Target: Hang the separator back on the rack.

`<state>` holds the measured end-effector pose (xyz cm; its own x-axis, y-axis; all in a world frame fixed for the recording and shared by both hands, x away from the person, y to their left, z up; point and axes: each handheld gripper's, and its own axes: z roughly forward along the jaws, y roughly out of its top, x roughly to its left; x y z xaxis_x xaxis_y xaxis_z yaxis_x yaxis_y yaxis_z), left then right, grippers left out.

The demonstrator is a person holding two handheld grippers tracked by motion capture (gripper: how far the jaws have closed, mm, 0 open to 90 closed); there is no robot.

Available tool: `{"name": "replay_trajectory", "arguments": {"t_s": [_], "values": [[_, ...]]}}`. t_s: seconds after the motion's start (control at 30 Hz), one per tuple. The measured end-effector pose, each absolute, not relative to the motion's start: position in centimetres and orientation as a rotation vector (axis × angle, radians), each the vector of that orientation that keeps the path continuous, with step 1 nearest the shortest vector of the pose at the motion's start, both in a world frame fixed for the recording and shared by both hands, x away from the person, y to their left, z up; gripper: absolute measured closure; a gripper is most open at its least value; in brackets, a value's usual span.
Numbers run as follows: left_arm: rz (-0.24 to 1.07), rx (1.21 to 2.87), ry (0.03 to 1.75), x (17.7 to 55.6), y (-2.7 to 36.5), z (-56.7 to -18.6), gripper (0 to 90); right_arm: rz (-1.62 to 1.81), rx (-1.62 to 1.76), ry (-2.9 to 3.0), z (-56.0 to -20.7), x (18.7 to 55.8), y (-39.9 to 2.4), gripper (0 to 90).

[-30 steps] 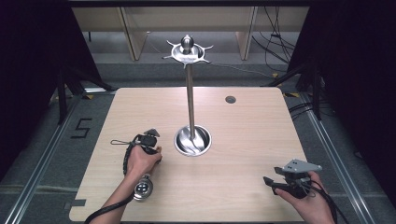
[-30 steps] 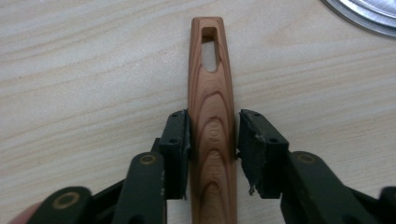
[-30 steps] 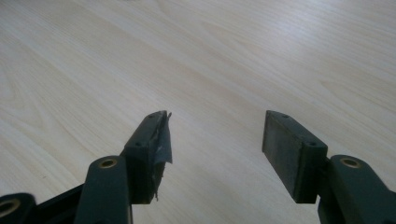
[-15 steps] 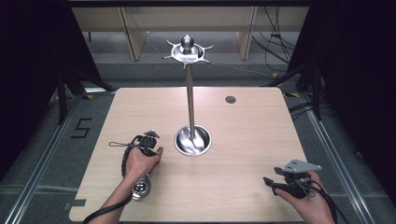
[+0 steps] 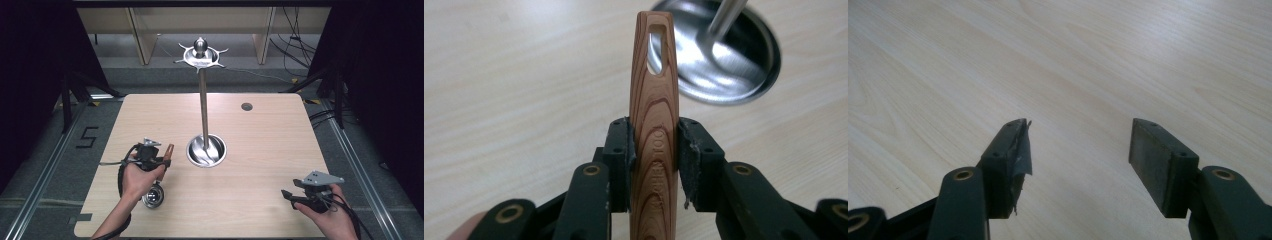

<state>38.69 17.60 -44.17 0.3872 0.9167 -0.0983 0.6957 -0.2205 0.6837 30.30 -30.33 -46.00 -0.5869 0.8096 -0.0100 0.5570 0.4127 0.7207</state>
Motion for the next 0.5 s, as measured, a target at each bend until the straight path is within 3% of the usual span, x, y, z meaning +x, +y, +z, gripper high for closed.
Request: {"name": "replay_trajectory", "arguments": {"t_s": [0.17, 0.5], "values": [[0.515, 1.864, 1.272, 36.5, 18.6, -42.9, 67.3, 0.984, 1.180, 2.309, -46.1, 30.3, -30.3, 41.6], [0.580, 1.755, 1.160, 35.2, 18.5, -42.0, 67.3, 0.995, 1.183, 2.317, -45.8, 30.2, -30.2, 41.7]]}}
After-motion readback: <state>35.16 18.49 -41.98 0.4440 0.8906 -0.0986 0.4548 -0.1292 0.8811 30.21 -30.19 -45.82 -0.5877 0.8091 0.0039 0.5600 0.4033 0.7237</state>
